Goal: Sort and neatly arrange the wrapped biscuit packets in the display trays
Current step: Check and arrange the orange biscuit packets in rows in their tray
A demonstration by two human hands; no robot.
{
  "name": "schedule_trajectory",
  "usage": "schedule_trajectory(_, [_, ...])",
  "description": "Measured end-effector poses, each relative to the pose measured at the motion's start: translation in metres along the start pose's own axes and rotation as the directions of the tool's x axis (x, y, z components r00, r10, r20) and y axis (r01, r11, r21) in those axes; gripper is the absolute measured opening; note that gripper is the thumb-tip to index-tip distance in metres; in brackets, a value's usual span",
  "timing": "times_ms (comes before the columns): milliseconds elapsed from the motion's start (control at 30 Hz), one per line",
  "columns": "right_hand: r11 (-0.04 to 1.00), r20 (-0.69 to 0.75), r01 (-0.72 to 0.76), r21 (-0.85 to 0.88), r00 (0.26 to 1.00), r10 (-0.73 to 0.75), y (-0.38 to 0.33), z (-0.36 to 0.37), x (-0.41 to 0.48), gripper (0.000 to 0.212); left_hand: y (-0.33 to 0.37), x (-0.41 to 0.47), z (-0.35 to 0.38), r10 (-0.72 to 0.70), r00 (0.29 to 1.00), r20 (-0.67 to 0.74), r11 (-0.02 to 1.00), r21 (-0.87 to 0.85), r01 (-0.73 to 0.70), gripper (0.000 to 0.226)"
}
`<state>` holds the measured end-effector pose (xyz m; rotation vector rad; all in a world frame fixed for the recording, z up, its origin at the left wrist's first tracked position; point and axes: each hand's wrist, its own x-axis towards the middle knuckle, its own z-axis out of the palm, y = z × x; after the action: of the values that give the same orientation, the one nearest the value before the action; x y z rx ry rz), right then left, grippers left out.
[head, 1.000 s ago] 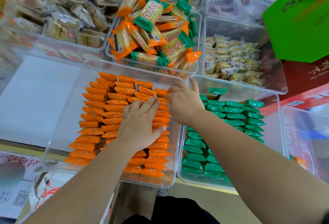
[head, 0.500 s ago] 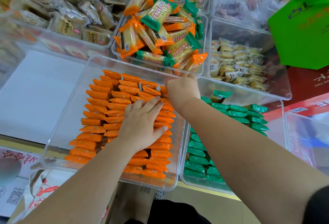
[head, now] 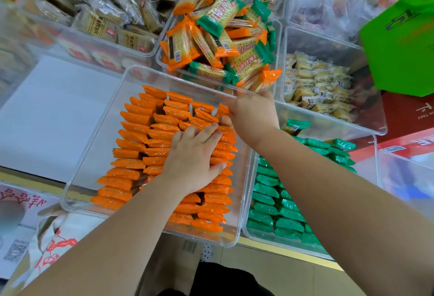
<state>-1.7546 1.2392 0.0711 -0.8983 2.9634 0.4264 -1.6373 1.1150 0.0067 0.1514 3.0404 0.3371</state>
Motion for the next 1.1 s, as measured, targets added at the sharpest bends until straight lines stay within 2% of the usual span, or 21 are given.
schedule_trajectory(100, [0.986, -0.268, -0.016, 0.163, 0.961, 0.060, 0.019, -0.002, -0.016, 0.004, 0.002, 0.002, -0.004, 0.016, 1.000, 0.019, 0.999, 0.048, -0.016, 0.077])
schedule_trajectory(200, [0.904, -0.300, -0.022, 0.427, 0.939, 0.165, 0.037, -0.012, -0.039, 0.009, 0.006, 0.005, -0.008, 0.021, 0.998, 0.051, 0.992, 0.121, -0.027, 0.078])
schedule_trajectory(300, [0.743, -0.233, -0.063, 0.666, 0.929, 0.288, 0.050, -0.020, -0.065, 0.010, 0.011, 0.008, -0.010, 0.015, 0.996, 0.084, 0.981, 0.190, -0.031, 0.079])
schedule_trajectory(433, [0.506, -0.123, -0.134, 0.852, 0.888, 0.443, 0.061, -0.029, -0.107, 0.012, 0.018, 0.015, -0.019, -0.007, 0.992, 0.123, 0.967, 0.253, -0.025, 0.077])
schedule_trajectory(533, [0.349, -0.040, -0.180, 0.920, 0.841, 0.539, 0.066, -0.030, -0.138, 0.015, 0.025, 0.023, -0.028, -0.027, 0.992, 0.121, 0.971, 0.240, -0.003, 0.072])
schedule_trajectory(600, [0.225, 0.042, -0.202, 0.953, 0.826, 0.563, 0.068, -0.028, -0.159, 0.018, 0.029, 0.026, -0.033, -0.043, 0.990, 0.136, 0.978, 0.209, 0.014, 0.080])
schedule_trajectory(733, [-0.013, 0.224, -0.263, 0.965, 0.795, 0.564, 0.066, -0.026, -0.193, 0.029, 0.032, 0.029, -0.032, -0.048, 0.973, 0.226, 0.957, 0.291, -0.020, 0.088])
schedule_trajectory(867, [-0.267, 0.368, -0.265, 0.927, 0.786, 0.497, 0.055, -0.031, -0.213, 0.018, 0.042, 0.021, -0.041, -0.110, 0.959, 0.260, 0.950, 0.311, 0.025, 0.077])
schedule_trajectory(900, [-0.336, 0.392, -0.249, 0.908, 0.787, 0.476, 0.053, -0.034, -0.216, 0.016, 0.045, 0.015, -0.045, -0.123, 0.966, 0.229, 0.959, 0.279, 0.056, 0.069])
schedule_trajectory(933, [-0.395, 0.411, -0.235, 0.888, 0.792, 0.452, 0.052, -0.038, -0.220, 0.016, 0.050, 0.007, -0.049, -0.143, 0.975, 0.169, 0.979, 0.171, 0.114, 0.059])
schedule_trajectory(967, [-0.449, 0.425, -0.223, 0.866, 0.800, 0.424, 0.052, -0.043, -0.224, 0.017, 0.056, -0.002, -0.055, -0.188, 0.979, 0.085, 0.981, -0.024, 0.191, 0.047])
schedule_trajectory(1000, [-0.494, 0.435, -0.212, 0.843, 0.808, 0.396, 0.051, -0.047, -0.228, 0.019, 0.063, -0.012, -0.064, -0.278, 0.960, 0.026, 0.911, -0.309, 0.272, 0.033])
schedule_trajectory(1033, [-0.530, 0.443, -0.204, 0.823, 0.815, 0.373, 0.051, -0.052, -0.231, 0.020, 0.073, -0.022, -0.075, -0.376, 0.924, 0.067, 0.724, -0.601, 0.338, 0.024])
schedule_trajectory(1067, [-0.555, 0.446, -0.198, 0.808, 0.821, 0.356, 0.050, -0.056, -0.235, 0.021, 0.084, -0.033, -0.086, -0.413, 0.895, 0.167, 0.473, -0.801, 0.367, 0.024])
schedule_trajectory(1100, [-0.578, 0.446, -0.190, 0.794, 0.828, 0.340, 0.049, -0.060, -0.239, 0.020, 0.092, -0.043, -0.097, -0.395, 0.885, 0.246, 0.287, -0.882, 0.374, 0.026])
